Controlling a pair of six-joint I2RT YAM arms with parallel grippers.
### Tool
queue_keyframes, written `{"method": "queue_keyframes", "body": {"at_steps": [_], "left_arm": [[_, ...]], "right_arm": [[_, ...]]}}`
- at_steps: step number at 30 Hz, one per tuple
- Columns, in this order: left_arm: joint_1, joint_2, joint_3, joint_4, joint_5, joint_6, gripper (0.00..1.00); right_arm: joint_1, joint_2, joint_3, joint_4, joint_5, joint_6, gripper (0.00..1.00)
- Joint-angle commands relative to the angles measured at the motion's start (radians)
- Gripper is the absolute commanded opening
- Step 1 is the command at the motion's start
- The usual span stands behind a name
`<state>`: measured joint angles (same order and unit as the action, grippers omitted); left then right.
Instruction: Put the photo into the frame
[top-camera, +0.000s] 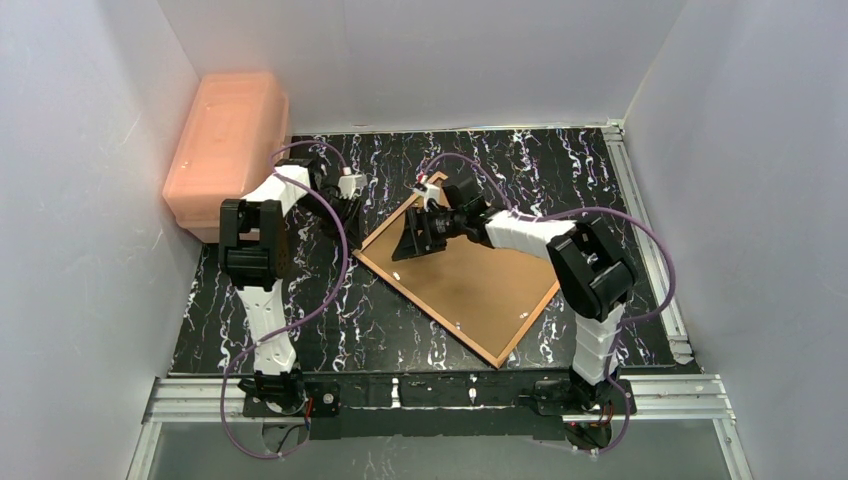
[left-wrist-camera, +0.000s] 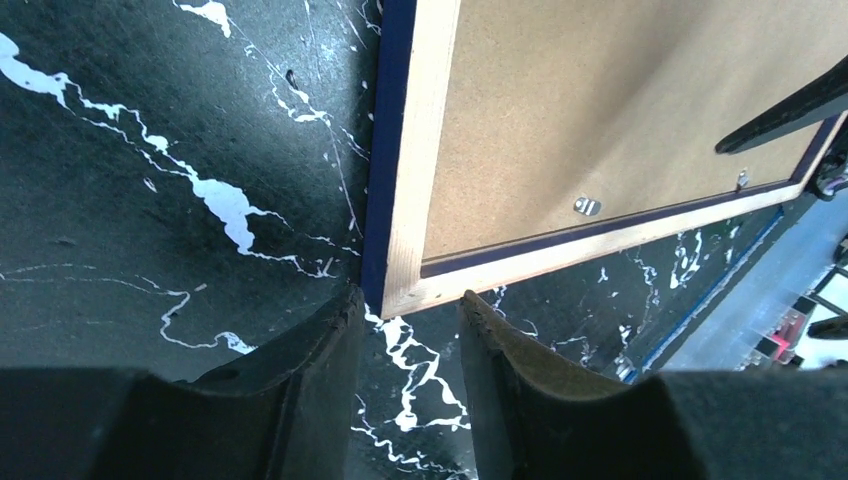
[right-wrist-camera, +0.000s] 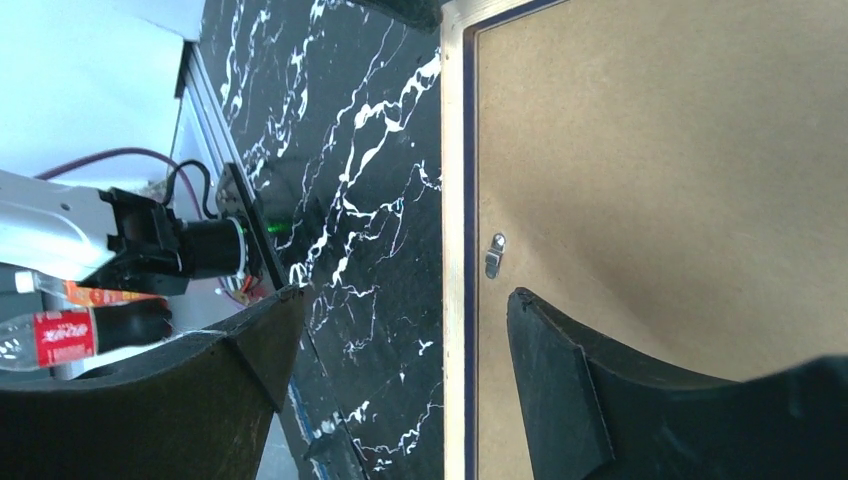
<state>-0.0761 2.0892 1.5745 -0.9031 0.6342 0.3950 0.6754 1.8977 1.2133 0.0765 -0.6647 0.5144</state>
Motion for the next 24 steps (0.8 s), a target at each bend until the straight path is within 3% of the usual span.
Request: {"method": "queue_keyframes", "body": {"at_steps": [1, 14, 24], "left_arm": [[-0.012, -0.02, -0.029, 0.016, -0.013, 0.06, 0.37], [-0.033, -0.006, -0.061, 0.037, -0.058, 0.085, 0.22], [-0.033, -0.016, -0.068, 0.042, -0.09, 0.075, 0.17]], "right_arm": [[0.047, 0.041, 0.072, -0.073, -0.044, -0.086, 0.81], [0.091, 0.084, 0.086, -0.103, -0.002, -0.113, 0.81], [0.098, 0.093, 0.056, -0.01, 0.061, -0.081, 0.8]]}}
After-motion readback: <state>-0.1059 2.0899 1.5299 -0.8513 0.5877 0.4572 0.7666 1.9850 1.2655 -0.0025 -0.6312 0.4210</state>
